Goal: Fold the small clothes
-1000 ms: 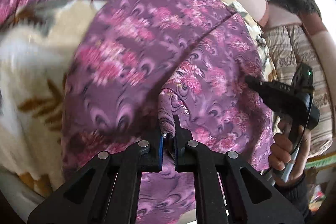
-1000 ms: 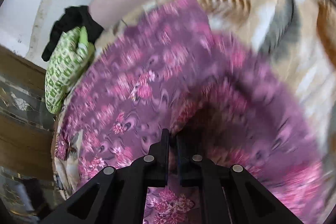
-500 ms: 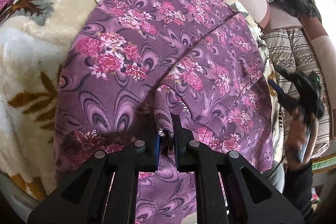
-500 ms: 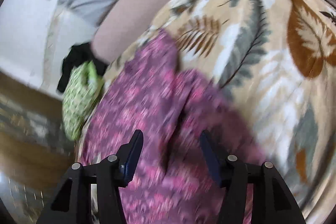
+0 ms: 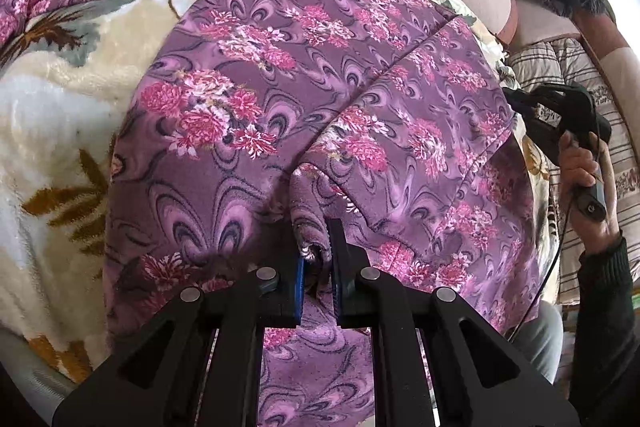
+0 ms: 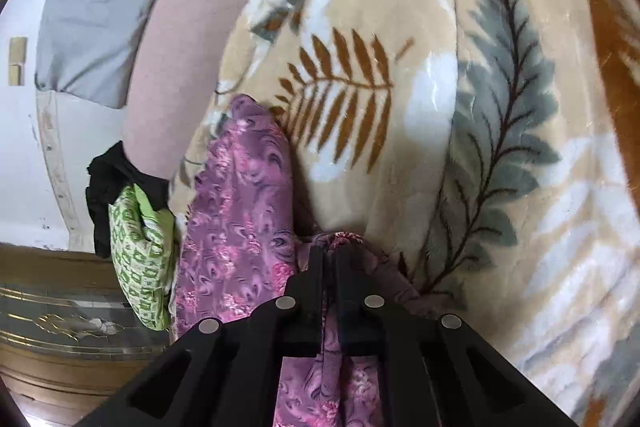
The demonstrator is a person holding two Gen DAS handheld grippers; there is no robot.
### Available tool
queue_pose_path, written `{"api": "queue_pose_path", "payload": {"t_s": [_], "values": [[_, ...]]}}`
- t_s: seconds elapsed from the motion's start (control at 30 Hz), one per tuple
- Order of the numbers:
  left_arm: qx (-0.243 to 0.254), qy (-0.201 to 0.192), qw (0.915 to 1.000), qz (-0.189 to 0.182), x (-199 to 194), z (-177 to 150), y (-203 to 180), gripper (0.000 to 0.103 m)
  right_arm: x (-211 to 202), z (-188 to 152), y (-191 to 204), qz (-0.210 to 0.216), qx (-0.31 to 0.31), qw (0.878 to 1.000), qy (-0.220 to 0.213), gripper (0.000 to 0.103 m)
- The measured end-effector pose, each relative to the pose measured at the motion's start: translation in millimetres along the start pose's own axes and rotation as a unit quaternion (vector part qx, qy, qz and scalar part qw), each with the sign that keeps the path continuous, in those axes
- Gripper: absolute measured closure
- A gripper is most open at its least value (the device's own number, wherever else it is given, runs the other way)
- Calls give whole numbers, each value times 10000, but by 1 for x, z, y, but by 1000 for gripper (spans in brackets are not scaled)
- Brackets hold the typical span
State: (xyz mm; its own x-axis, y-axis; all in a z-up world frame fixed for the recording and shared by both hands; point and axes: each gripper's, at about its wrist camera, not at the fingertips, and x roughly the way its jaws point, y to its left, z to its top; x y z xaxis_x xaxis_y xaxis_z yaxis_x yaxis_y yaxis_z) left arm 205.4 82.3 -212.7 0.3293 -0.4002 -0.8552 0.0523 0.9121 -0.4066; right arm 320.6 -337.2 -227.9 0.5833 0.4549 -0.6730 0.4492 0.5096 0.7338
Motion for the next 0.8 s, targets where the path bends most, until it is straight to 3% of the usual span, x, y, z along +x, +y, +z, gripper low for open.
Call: {"api": "queue_pose_path", "payload": {"t_s": [0.27,0.37,0.43,0.47,0.63,0.77,0.8], "values": [[-53,25,10000,-38,-1,0,2,95,19,-2,-7,-367,100,9991,205,95],[-61,28,10000,-43,0,0,2,95,16,-6,-6,-377,77,9991,187,87],[-76,34,10000,-49,0,0,2,95,11,-9,-6,-358,-28,9993,105,60],[-77,38,10000,-47,1,1,2,95,8,-11,-6,-366,-70,9993,49,57],[-75,32,10000,-32,1,0,2,95,15,-10,-11,-140,41,9998,137,58],[-29,10,10000,31,1,0,1,95,26,-1,-10,-185,108,9996,160,83],[13,-9,10000,74,1,0,-1,95,29,2,-11,-202,153,9995,190,96]]}}
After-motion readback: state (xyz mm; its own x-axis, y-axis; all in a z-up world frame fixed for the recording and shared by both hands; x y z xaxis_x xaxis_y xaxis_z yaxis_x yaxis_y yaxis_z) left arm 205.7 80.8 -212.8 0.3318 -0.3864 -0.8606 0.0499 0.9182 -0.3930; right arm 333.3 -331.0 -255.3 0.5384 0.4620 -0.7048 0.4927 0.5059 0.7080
